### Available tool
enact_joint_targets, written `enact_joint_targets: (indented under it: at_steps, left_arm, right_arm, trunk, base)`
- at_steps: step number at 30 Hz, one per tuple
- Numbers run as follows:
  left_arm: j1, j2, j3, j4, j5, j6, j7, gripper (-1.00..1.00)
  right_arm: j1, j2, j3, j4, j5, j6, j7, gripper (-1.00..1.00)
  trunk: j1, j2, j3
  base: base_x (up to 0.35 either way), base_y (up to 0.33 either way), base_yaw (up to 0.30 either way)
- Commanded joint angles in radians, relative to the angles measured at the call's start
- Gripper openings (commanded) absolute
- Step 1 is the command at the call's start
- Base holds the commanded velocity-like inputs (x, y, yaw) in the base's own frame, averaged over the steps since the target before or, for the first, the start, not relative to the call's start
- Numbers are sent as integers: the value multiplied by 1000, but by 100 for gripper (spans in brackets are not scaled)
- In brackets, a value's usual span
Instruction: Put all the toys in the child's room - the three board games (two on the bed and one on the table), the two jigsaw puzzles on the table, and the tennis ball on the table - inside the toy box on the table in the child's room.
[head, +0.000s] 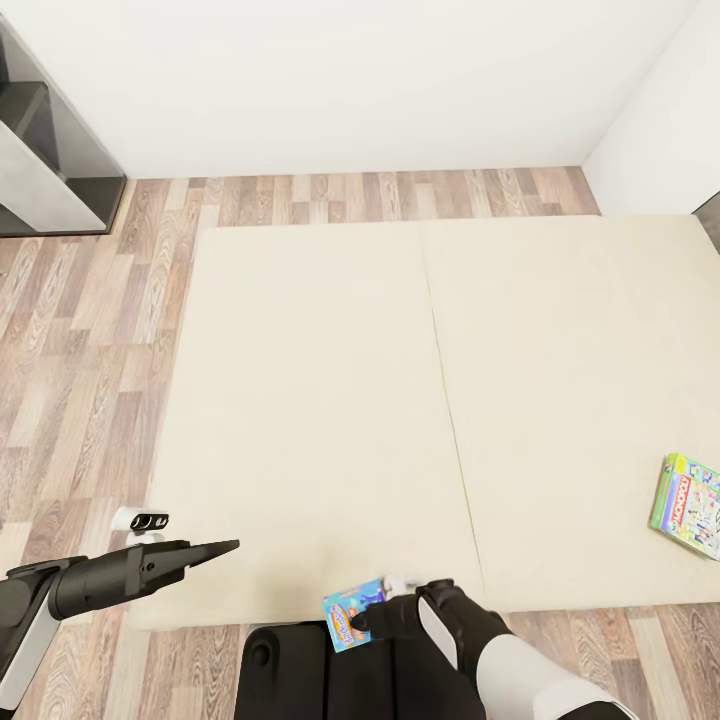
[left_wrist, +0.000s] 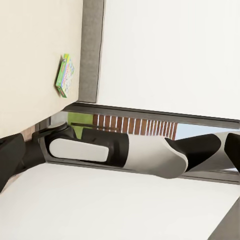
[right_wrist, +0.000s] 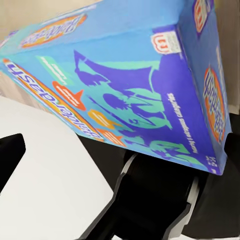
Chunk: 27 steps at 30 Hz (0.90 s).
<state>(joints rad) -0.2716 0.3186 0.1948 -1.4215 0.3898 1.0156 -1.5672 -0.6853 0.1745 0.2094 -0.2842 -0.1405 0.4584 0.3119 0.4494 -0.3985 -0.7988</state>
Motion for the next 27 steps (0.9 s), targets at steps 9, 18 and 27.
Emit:
enact_joint_targets:
  at_steps: [9, 18, 27]
  left_arm:
    - [0, 0, 0, -1, 0, 11, -4, 100]
    - [0, 0, 0, -1, 0, 11, -4, 100]
    - [0, 0, 0, -1, 0, 11, -4, 100]
  right_arm:
    - [-1, 0, 5, -17, -10, 6, 58, 100]
    - [0, 0, 4, -18, -10, 8, 65, 100]
    - [0, 0, 4, -23, -10, 7, 66, 100]
  trunk:
    - [1, -1, -1]
    - [1, -1, -1]
    - [1, -1, -1]
  base:
    - [0, 0, 0]
    - [0, 0, 0]
    - [0, 0, 0]
